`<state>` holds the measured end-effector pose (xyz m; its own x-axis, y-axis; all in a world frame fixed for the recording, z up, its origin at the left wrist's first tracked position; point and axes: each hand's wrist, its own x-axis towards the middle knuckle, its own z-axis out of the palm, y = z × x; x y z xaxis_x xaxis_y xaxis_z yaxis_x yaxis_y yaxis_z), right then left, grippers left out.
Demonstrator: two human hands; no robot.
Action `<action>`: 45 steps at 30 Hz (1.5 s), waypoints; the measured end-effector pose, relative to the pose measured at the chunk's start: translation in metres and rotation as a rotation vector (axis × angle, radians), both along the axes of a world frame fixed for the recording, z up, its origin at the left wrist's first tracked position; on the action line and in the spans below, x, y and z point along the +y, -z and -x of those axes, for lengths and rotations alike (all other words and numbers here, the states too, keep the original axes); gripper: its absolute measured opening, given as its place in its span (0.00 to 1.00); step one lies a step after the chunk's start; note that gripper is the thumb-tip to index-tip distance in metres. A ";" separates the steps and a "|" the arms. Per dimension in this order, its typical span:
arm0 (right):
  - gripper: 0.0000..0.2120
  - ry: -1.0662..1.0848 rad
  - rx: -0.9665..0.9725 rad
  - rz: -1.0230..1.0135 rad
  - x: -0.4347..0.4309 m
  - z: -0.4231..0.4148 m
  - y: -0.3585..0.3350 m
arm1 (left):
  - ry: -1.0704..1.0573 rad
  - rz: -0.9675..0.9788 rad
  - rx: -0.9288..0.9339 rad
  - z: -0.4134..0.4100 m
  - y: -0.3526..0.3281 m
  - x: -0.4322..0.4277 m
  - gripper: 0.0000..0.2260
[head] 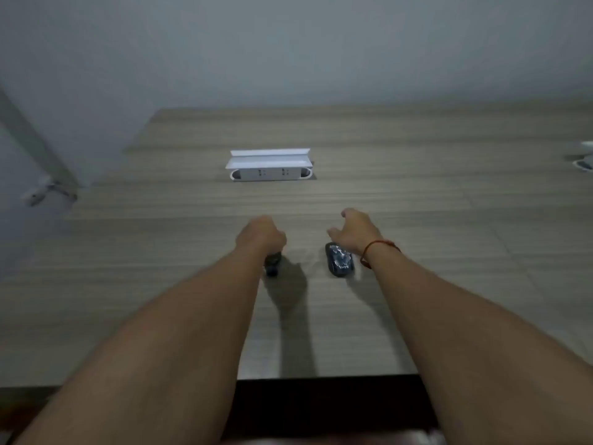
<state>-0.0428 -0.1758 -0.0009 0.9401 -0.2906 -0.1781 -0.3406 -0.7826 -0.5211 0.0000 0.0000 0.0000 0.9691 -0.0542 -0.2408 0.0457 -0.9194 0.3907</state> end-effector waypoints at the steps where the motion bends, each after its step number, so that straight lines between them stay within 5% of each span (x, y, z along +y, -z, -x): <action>1: 0.26 0.011 0.021 0.006 0.000 0.003 0.012 | -0.019 -0.022 0.039 0.003 0.012 0.000 0.18; 9: 0.44 0.152 -0.061 -0.104 -0.002 0.009 0.117 | -0.181 0.128 -0.145 0.001 0.116 0.002 0.12; 13: 0.37 0.206 -0.258 0.037 0.006 0.013 0.148 | -0.264 0.109 -0.290 0.009 0.146 -0.003 0.25; 19: 0.30 0.189 -0.465 0.008 0.019 0.034 0.173 | -0.307 0.194 -0.465 0.031 0.169 0.002 0.19; 36: 0.36 -0.038 -0.447 -0.129 0.038 0.089 0.172 | -0.337 0.717 -0.769 0.093 0.165 0.006 0.14; 45: 0.29 -0.083 -0.513 -0.227 0.028 0.076 0.176 | -0.172 0.788 -0.870 0.071 0.150 -0.004 0.17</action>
